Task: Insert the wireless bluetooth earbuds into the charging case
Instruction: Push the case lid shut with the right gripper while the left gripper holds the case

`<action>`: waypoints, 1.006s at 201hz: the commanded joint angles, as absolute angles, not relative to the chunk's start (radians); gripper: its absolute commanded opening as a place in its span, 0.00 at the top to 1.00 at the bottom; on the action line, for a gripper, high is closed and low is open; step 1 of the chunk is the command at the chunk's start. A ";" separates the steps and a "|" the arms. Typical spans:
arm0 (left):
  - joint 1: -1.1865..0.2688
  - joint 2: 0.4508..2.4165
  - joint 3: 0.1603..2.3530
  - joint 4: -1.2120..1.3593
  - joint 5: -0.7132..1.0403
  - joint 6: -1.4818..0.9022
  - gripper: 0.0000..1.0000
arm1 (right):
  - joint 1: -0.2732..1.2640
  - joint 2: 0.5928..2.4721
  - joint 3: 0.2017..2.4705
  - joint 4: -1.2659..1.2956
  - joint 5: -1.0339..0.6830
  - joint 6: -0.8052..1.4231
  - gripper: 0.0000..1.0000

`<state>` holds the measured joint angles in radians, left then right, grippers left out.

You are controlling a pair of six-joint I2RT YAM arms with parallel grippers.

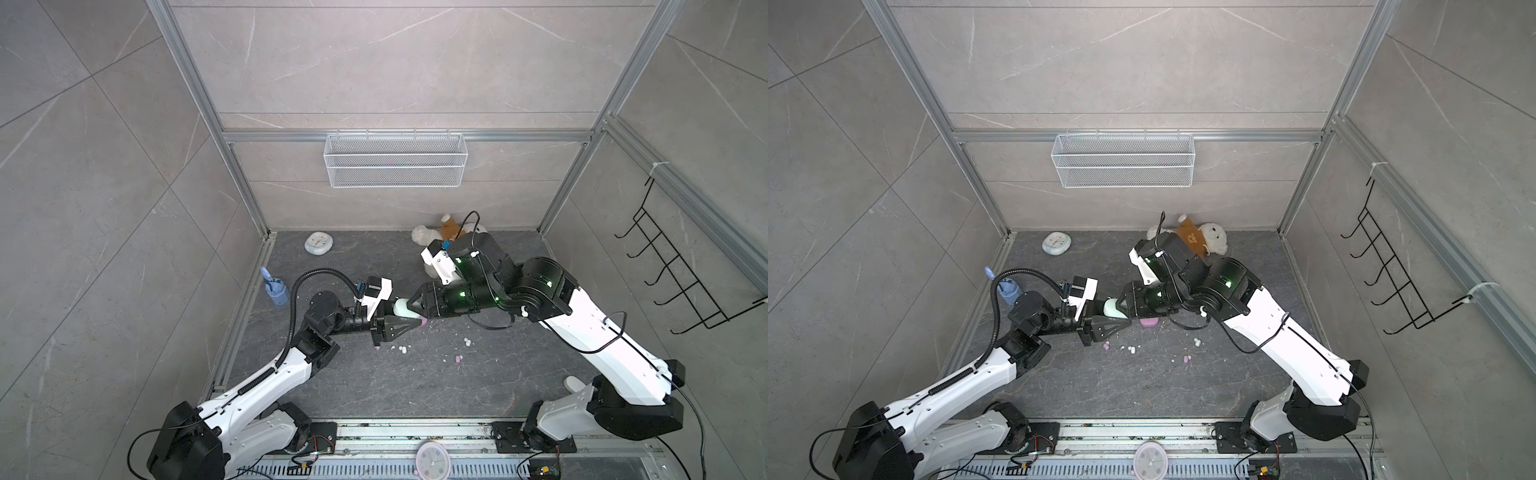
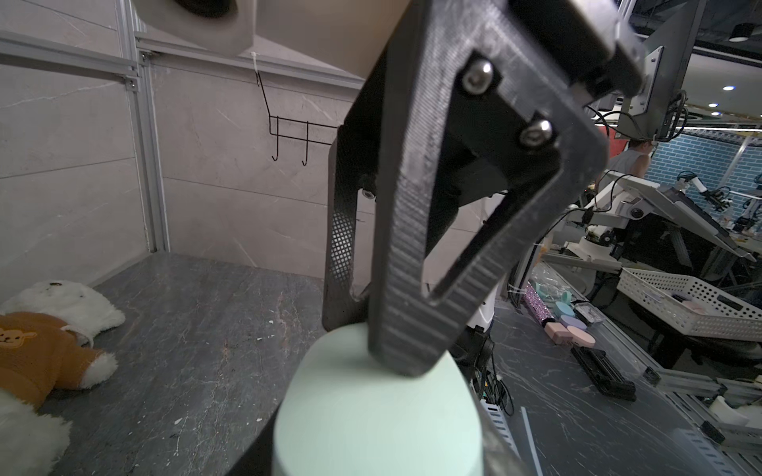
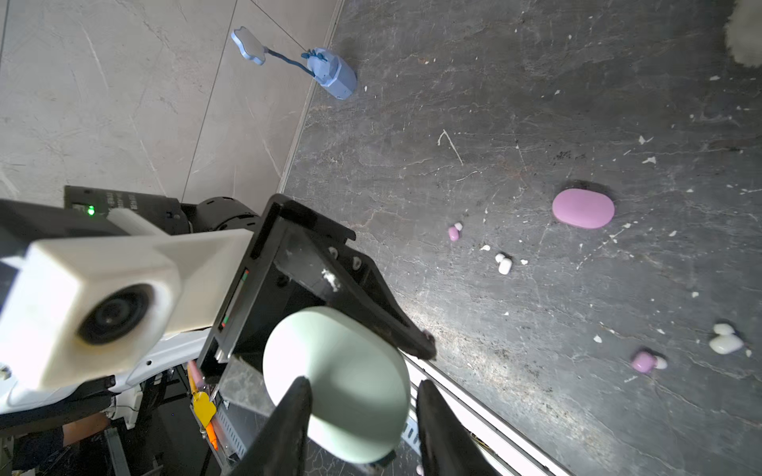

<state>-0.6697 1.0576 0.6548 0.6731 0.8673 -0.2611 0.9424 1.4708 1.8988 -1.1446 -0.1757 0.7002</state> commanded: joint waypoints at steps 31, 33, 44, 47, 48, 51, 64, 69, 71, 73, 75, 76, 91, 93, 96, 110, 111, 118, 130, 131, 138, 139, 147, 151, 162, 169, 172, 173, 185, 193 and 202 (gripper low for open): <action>-0.674 1.016 0.685 0.598 0.834 -0.189 0.80 | 0.948 1.438 1.875 -1.170 -0.129 0.742 0.37; -0.675 1.013 0.687 0.583 0.832 -0.182 0.80 | 0.947 1.436 1.873 -1.168 -0.128 0.745 0.36; -0.674 0.997 0.706 0.493 0.822 -0.137 0.80 | 0.942 1.429 1.856 -1.151 -0.136 0.765 0.30; -0.674 0.994 0.710 0.468 0.820 -0.125 0.80 | 0.940 1.426 1.849 -1.142 -0.143 0.770 0.28; -0.674 0.993 0.711 0.460 0.819 -0.121 0.80 | 0.939 1.425 1.847 -1.140 -0.146 0.771 0.28; -0.675 0.988 0.717 0.432 0.813 -0.108 0.80 | 0.936 1.421 1.837 -1.130 -0.155 0.776 0.27; -0.675 0.966 0.738 0.316 0.802 -0.055 0.80 | 0.917 1.401 1.782 -1.083 -0.190 0.800 0.20; -0.675 0.959 0.744 0.274 0.798 -0.036 0.80 | 0.907 1.391 1.755 -1.066 -0.207 0.809 0.19; -0.674 0.955 0.748 0.263 0.795 -0.029 0.80 | 0.903 1.386 1.743 -1.053 -0.216 0.812 0.19; -0.675 0.952 0.750 0.247 0.793 -0.022 0.80 | 0.900 1.384 1.732 -1.050 -0.222 0.818 0.18; -0.675 0.948 0.753 0.234 0.791 -0.015 0.80 | 0.895 1.379 1.721 -1.041 -0.229 0.824 0.18; -0.675 0.948 0.754 0.226 0.790 -0.012 0.80 | 0.893 1.377 1.716 -1.037 -0.231 0.825 0.18; -0.674 0.938 0.772 0.131 0.785 0.032 0.80 | 0.872 1.350 1.643 -0.979 -0.270 0.845 0.15; -0.674 0.939 0.776 0.116 0.784 0.038 0.80 | 0.869 1.348 1.634 -0.971 -0.275 0.849 0.15; -0.675 0.940 0.782 0.098 0.783 0.047 0.80 | 0.866 1.344 1.622 -0.960 -0.282 0.855 0.14; -0.675 0.946 0.801 0.026 0.780 0.080 0.80 | 0.855 1.329 1.580 -0.914 -0.303 0.869 0.12; -0.674 0.947 0.802 0.024 0.780 0.082 0.80 | 0.855 1.328 1.579 -0.910 -0.305 0.869 0.12; -0.675 0.951 0.806 0.003 0.779 0.094 0.80 | 0.852 1.324 1.566 -0.894 -0.311 0.874 0.11; -0.675 0.960 0.811 -0.017 0.779 0.105 0.79 | 0.851 1.322 1.555 -0.877 -0.318 0.877 0.09; -0.675 0.961 0.811 -0.019 0.779 0.105 0.79 | 0.851 1.321 1.553 -0.874 -0.320 0.879 0.09; -0.675 0.965 0.815 -0.028 0.779 0.108 0.79 | 0.851 1.321 1.548 -0.863 -0.325 0.881 0.08; -0.675 0.966 0.816 -0.030 0.779 0.108 0.79 | 0.851 1.320 1.547 -0.862 -0.326 0.881 0.08; -0.675 0.972 0.818 -0.037 0.778 0.112 0.79 | 0.851 1.321 1.541 -0.853 -0.334 0.885 0.07; -0.675 0.975 0.820 -0.040 0.778 0.113 0.79 | 0.850 1.323 1.538 -0.849 -0.338 0.887 0.07; -0.675 0.982 0.825 -0.046 0.780 0.116 0.79 | 0.851 1.326 1.524 -0.830 -0.355 0.894 0.07; -0.674 0.984 0.828 -0.049 0.780 0.118 0.79 | 0.851 1.331 1.512 -0.815 -0.368 0.898 0.07; -0.675 0.987 0.828 -0.049 0.781 0.119 0.79 | 0.850 1.333 1.508 -0.807 -0.373 0.901 0.07; -0.675 0.987 0.828 -0.050 0.781 0.119 0.79 | 0.851 1.333 1.506 -0.806 -0.374 0.901 0.07; -0.675 0.993 0.830 -0.052 0.783 0.121 0.79 | 0.851 1.340 1.489 -0.782 -0.390 0.908 0.08; -0.675 0.996 0.832 -0.057 0.784 0.123 0.78 | 0.851 1.346 1.484 -0.767 -0.401 0.910 0.09; -0.675 1.000 0.834 -0.059 0.784 0.124 0.78 | 0.850 1.354 1.480 -0.761 -0.409 0.912 0.09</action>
